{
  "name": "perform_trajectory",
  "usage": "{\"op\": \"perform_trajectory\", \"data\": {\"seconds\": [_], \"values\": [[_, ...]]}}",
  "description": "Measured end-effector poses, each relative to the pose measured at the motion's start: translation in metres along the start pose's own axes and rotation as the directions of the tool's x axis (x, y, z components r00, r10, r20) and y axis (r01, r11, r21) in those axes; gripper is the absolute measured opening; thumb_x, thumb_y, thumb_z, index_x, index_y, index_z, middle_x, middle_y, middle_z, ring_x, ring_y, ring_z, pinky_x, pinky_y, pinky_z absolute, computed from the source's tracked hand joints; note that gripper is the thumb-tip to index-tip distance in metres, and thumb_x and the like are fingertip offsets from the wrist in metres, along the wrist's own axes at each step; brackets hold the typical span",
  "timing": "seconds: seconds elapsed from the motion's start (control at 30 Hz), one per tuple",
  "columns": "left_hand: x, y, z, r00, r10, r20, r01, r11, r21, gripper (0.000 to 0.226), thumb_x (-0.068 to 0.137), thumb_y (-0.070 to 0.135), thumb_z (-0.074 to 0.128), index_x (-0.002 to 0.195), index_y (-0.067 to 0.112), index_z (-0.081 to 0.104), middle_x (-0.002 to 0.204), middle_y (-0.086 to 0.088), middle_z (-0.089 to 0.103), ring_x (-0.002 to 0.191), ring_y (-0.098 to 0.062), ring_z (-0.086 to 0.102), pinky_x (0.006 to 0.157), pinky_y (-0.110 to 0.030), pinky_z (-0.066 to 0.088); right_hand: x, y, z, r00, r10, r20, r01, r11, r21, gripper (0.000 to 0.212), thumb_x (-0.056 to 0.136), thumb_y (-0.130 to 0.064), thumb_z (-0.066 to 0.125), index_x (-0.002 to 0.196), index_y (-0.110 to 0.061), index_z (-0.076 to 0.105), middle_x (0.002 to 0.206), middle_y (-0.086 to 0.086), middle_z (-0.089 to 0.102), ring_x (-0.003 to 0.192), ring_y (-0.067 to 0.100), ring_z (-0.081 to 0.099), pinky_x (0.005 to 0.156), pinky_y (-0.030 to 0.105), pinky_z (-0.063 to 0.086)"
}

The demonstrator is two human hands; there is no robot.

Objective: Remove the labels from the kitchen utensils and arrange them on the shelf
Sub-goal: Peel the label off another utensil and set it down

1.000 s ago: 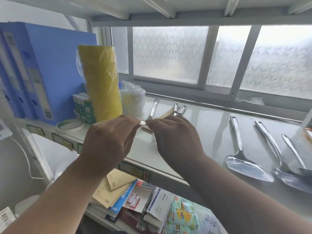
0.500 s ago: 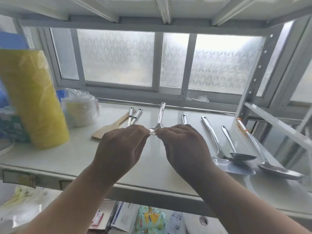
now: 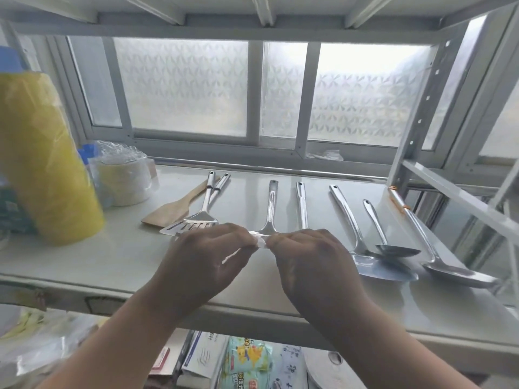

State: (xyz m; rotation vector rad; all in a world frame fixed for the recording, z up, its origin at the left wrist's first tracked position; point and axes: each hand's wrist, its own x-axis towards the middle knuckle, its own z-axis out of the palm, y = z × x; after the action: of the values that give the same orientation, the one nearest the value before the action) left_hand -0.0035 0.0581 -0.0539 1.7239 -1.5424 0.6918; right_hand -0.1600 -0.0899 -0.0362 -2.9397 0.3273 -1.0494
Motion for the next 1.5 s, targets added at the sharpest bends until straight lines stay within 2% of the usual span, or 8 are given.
{"op": "perform_trajectory", "data": {"seconds": [0.17, 0.37, 0.57, 0.87, 1.2, 1.33, 1.43, 1.5], "values": [[0.002, 0.001, 0.006, 0.985, -0.06, 0.159, 0.082, 0.987, -0.139, 0.017, 0.099, 0.038, 0.072, 0.105, 0.024, 0.08, 0.109, 0.02, 0.077, 0.097, -0.003, 0.074, 0.082, -0.036, 0.061, -0.014, 0.01, -0.014, 0.994, 0.1, 0.038, -0.1, 0.995, -0.004, 0.016, 0.086, -0.025, 0.058, 0.089, -0.025, 0.074, 0.084, -0.008, 0.075, 0.087, 0.018, 0.068, 0.085, 0.037, 0.047], [0.006, -0.001, 0.014, 0.959, -0.064, 0.276, 0.114, 0.979, -0.168, 0.018, 0.096, 0.046, 0.072, 0.102, 0.031, 0.079, 0.112, 0.026, 0.074, 0.105, 0.004, 0.072, 0.09, -0.035, 0.06, -0.033, 0.012, -0.016, 0.986, 0.145, 0.083, -0.144, 0.989, -0.012, 0.023, 0.089, -0.045, 0.058, 0.083, -0.026, 0.068, 0.081, -0.01, 0.07, 0.087, 0.016, 0.063, 0.086, 0.035, 0.044], [0.007, -0.003, 0.014, 0.916, -0.139, 0.377, 0.233, 0.948, -0.217, 0.035, 0.093, 0.057, 0.068, 0.116, 0.035, 0.082, 0.121, 0.032, 0.073, 0.116, 0.011, 0.067, 0.104, -0.029, 0.055, -0.04, 0.019, -0.01, 0.985, 0.169, 0.026, -0.169, 0.986, -0.004, 0.016, 0.088, -0.038, 0.062, 0.088, -0.025, 0.072, 0.087, -0.01, 0.073, 0.094, 0.018, 0.064, 0.088, 0.037, 0.046], [0.012, -0.002, 0.016, 0.858, -0.152, 0.491, 0.3, 0.924, -0.239, 0.032, 0.1, 0.051, 0.06, 0.129, 0.051, 0.073, 0.137, 0.037, 0.064, 0.13, 0.015, 0.057, 0.116, -0.031, 0.048, -0.048, 0.021, -0.007, 0.967, 0.247, -0.067, -0.24, 0.965, 0.101, 0.01, 0.084, -0.033, 0.072, 0.089, -0.025, 0.075, 0.091, -0.012, 0.075, 0.094, 0.016, 0.065, 0.088, 0.039, 0.049], [0.012, 0.001, 0.015, 0.863, -0.166, 0.478, 0.307, 0.923, -0.233, 0.032, 0.1, 0.049, 0.062, 0.13, 0.047, 0.073, 0.138, 0.035, 0.064, 0.13, 0.014, 0.057, 0.116, -0.031, 0.049, -0.049, 0.023, -0.003, 0.964, 0.258, -0.072, -0.247, 0.96, 0.134, 0.012, 0.086, -0.032, 0.073, 0.095, -0.025, 0.076, 0.095, -0.012, 0.075, 0.099, 0.015, 0.063, 0.093, 0.036, 0.046], [0.014, 0.004, 0.011, 0.88, -0.18, 0.439, 0.29, 0.937, -0.197, 0.034, 0.101, 0.043, 0.065, 0.134, 0.041, 0.073, 0.14, 0.032, 0.064, 0.131, 0.018, 0.054, 0.115, -0.021, 0.045, -0.046, 0.021, -0.005, 0.968, 0.246, -0.06, -0.239, 0.966, 0.096, 0.023, 0.085, -0.037, 0.072, 0.104, -0.024, 0.075, 0.104, -0.011, 0.075, 0.108, 0.016, 0.062, 0.099, 0.032, 0.04], [0.013, 0.003, -0.001, 0.894, -0.184, 0.407, 0.254, 0.96, -0.122, 0.042, 0.099, 0.049, 0.063, 0.141, 0.041, 0.067, 0.143, 0.033, 0.06, 0.13, 0.028, 0.046, 0.111, -0.004, 0.037, -0.039, 0.011, -0.011, 0.978, 0.202, -0.054, -0.199, 0.978, 0.065, 0.034, 0.085, -0.043, 0.07, 0.112, -0.024, 0.075, 0.114, -0.009, 0.074, 0.116, 0.016, 0.06, 0.105, 0.034, 0.035], [0.01, -0.003, -0.017, 0.898, -0.206, 0.389, 0.252, 0.965, -0.07, 0.045, 0.098, 0.052, 0.064, 0.142, 0.041, 0.066, 0.142, 0.034, 0.059, 0.128, 0.031, 0.044, 0.107, 0.002, 0.032, -0.028, -0.001, -0.015, 0.985, 0.16, -0.06, -0.154, 0.984, 0.088, 0.034, 0.086, -0.044, 0.069, 0.113, -0.024, 0.076, 0.116, -0.01, 0.074, 0.118, 0.016, 0.059, 0.106, 0.036, 0.037]]}}
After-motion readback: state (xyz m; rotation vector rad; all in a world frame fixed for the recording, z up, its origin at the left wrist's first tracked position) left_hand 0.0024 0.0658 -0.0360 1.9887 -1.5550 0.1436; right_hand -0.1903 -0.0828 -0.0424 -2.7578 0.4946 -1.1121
